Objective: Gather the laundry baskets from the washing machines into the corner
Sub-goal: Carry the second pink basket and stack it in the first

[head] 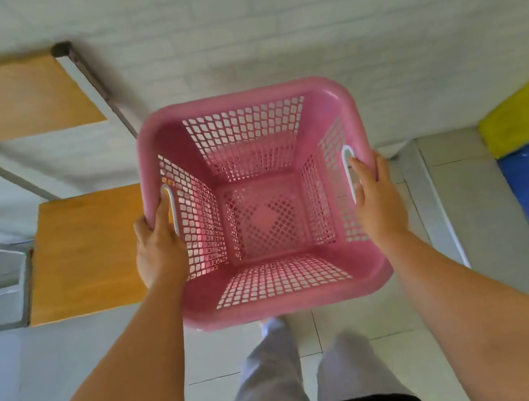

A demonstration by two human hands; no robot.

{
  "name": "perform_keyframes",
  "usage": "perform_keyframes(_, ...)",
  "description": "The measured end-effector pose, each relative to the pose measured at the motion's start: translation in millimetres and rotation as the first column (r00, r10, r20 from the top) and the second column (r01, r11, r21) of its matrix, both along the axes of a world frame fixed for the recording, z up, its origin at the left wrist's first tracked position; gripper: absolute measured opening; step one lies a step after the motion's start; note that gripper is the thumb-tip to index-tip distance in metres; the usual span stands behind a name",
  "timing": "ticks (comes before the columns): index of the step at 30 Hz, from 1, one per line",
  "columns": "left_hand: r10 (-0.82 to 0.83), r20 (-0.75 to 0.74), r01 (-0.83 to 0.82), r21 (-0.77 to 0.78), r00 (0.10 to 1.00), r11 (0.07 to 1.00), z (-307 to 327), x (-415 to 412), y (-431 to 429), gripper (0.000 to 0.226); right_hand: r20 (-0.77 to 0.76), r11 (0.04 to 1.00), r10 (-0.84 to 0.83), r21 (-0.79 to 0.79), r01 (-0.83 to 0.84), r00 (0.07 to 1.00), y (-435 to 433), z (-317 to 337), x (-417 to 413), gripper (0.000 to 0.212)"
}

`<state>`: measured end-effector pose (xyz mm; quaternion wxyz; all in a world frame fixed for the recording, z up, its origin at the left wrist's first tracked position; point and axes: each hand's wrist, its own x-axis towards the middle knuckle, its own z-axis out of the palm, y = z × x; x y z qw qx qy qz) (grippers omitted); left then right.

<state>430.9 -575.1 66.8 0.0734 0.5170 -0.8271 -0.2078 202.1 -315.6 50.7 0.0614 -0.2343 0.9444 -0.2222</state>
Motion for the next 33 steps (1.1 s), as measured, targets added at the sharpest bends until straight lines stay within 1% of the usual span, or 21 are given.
perform_keyframes(4, -0.058, 0.099, 0.046, 0.118, 0.993, 0.992, -31, -23, -34, 0.066, 0.063, 0.996, -0.037, 0.078, 0.032, 0.997, -21, -31, -14, 0.056)
perform_keyframes(7, -0.09, 0.145, 0.061, 0.195, 0.985, 0.979, -55, -42, -47, 0.067, 0.109, 0.992, -0.045, 0.125, 0.032, 0.993, -27, -58, -25, 0.056)
perform_keyframes(14, -0.111, 0.23, 0.045, 0.274, 0.967, 0.961, -125, -66, -60, 0.071, 0.207, 0.977, -0.088, 0.21, 0.044, 0.974, -39, -126, -47, 0.056)
perform_keyframes(19, -0.122, 0.279, 0.031, 0.31, 0.953, 0.95, -154, -74, -61, 0.077, 0.263, 0.97, -0.105, 0.242, 0.04, 0.959, -43, -156, -54, 0.063)
perform_keyframes(23, -0.133, 0.315, 0.008, 0.369, 0.94, 0.929, -167, -75, -59, 0.092, 0.319, 0.956, -0.103, 0.294, 0.005, 0.942, -45, -167, -56, 0.072)
perform_keyframes(25, -0.129, 0.316, -0.011, 0.403, 0.94, 0.915, -169, -78, -55, 0.08, 0.34, 0.952, -0.077, 0.304, -0.033, 0.937, -52, -168, -57, 0.072)
perform_keyframes(27, -0.155, 0.334, -0.002, 0.426, 0.93, 0.905, -168, -81, -48, 0.068, 0.338, 0.948, -0.05, 0.311, -0.061, 0.94, -58, -166, -56, 0.066)
perform_keyframes(29, -0.196, 0.35, 0.038, 0.41, 0.916, 0.911, -166, -83, -39, 0.066, 0.33, 0.944, -0.033, 0.32, -0.079, 0.943, -62, -162, -54, 0.063)
perform_keyframes(33, -0.262, 0.33, 0.141, 0.35, 0.907, 0.926, -148, -89, -20, 0.063, 0.293, 0.93, 0.018, 0.346, -0.124, 0.956, -55, -144, -45, 0.061)
